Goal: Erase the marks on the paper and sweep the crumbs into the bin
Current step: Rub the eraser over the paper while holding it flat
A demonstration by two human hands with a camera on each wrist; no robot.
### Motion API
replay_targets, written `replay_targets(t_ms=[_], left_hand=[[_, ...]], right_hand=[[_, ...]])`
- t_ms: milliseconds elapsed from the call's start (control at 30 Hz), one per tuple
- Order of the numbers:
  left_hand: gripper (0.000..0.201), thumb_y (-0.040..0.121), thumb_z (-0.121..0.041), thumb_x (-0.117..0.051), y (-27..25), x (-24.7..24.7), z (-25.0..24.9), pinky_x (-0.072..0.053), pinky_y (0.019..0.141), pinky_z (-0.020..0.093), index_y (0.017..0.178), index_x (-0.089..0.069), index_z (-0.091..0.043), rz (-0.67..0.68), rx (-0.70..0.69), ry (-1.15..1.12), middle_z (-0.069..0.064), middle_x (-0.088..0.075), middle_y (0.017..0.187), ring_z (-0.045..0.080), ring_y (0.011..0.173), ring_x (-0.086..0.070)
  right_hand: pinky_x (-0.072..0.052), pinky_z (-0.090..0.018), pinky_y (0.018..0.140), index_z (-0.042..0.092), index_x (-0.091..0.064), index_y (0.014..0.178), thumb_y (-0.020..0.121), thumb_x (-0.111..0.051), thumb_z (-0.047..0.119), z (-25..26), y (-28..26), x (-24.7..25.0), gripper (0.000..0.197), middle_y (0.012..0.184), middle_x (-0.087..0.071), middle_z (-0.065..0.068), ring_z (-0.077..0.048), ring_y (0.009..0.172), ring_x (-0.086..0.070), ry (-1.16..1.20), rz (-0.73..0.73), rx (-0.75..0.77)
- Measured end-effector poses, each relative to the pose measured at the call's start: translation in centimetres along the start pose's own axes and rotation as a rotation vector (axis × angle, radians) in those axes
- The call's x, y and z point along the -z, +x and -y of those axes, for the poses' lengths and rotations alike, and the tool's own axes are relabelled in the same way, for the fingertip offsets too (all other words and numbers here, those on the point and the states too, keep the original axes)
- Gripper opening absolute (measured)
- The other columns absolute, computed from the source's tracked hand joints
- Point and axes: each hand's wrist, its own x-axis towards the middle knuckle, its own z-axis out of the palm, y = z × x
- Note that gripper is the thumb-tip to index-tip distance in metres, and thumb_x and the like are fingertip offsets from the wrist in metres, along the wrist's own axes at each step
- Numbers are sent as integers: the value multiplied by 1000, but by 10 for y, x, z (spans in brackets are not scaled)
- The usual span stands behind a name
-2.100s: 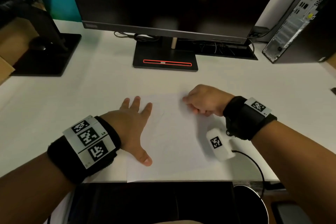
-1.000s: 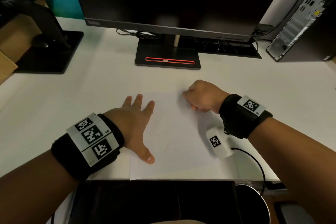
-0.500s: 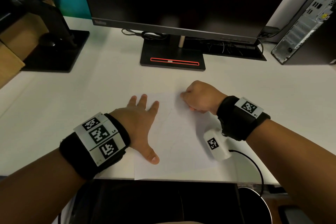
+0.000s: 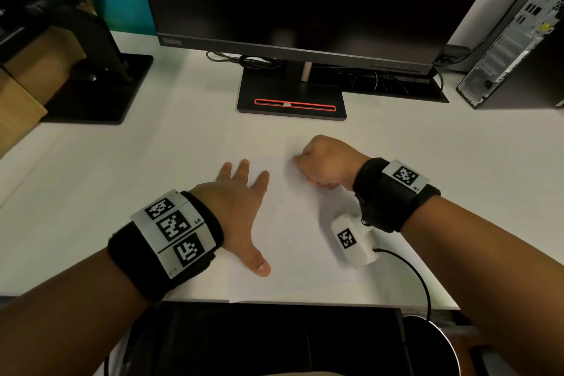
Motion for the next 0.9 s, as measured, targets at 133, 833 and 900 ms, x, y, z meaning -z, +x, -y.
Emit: replay_targets(t_ms=[133,833,900], left_hand=[[160,49,-78,-81,0,0,1,-21,119,59,152,29,-26,-2,-5,-5,9,34,159,34,148,25],[158,51,-78,-81,-2,3,-1,-19,120,59,152,30,-26,22,1,5,10,36,158,34,148,27],[158,52,-78,-80,-2,3,-1,-19,120,59,152,31,-26,27,1,5,9,37,158,34,148,27]], right_hand=[[-37,-19,42,7,-61,68,101,-51,27,-6,-1,3,40,60,-56,-7,-18,45,-43,10,41,-6],[-38,-20,43,8,-61,68,101,-51,30,-26,-12,9,41,60,-57,-8,-20,45,-44,-69,105,59],[-38,-21,43,9,-60,66,101,-52,30,-31,-11,12,42,58,-55,-6,-19,44,-43,-46,76,40]])
